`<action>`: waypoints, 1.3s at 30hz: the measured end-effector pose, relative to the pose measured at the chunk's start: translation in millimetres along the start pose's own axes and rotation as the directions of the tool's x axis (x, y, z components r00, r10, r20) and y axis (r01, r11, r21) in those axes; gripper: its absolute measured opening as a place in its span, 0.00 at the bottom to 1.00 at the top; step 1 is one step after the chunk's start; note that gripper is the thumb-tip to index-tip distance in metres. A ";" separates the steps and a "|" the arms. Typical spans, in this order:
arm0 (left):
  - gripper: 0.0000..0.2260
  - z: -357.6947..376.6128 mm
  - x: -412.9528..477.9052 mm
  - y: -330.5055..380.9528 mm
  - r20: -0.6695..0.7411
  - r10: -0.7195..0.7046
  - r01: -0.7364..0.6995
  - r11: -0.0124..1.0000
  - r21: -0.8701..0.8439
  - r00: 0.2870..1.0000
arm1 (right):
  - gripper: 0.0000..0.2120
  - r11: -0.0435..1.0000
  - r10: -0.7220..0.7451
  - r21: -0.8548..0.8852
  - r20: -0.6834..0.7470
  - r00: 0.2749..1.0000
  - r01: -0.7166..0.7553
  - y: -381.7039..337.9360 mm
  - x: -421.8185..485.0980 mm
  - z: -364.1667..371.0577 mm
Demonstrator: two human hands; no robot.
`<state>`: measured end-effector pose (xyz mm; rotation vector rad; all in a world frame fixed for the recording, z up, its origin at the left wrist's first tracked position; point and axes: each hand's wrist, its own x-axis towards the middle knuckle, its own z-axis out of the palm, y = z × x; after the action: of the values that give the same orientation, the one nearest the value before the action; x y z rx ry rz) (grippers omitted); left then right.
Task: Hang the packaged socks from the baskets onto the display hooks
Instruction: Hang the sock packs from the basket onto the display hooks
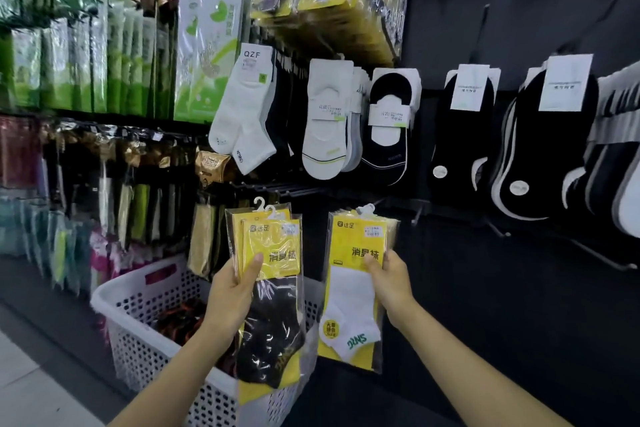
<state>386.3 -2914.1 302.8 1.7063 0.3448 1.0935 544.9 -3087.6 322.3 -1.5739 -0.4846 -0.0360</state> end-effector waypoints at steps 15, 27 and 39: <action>0.08 39.5 19.3 -20.3 0.064 -0.075 0.081 0.992 -0.094 0.995 | 0.06 0.913 0.395 0.238 -0.327 0.858 -0.330 49.7 71.9 -20.0; 0.04 49.7 -28.2 25.5 0.144 -0.239 0.272 0.918 -0.288 0.960 | 0.12 0.979 0.169 0.068 0.257 0.952 -0.192 -10.6 -46.3 -8.8; 0.04 27.8 -56.4 51.4 0.170 -0.254 0.280 0.947 -0.157 0.952 | 0.10 0.969 0.147 0.156 0.264 0.953 -0.193 -29.9 -85.9 -14.6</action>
<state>364.1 -2990.8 317.7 1.5187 0.3613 0.7704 461.4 -3126.3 324.6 -1.4428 -0.5315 0.3353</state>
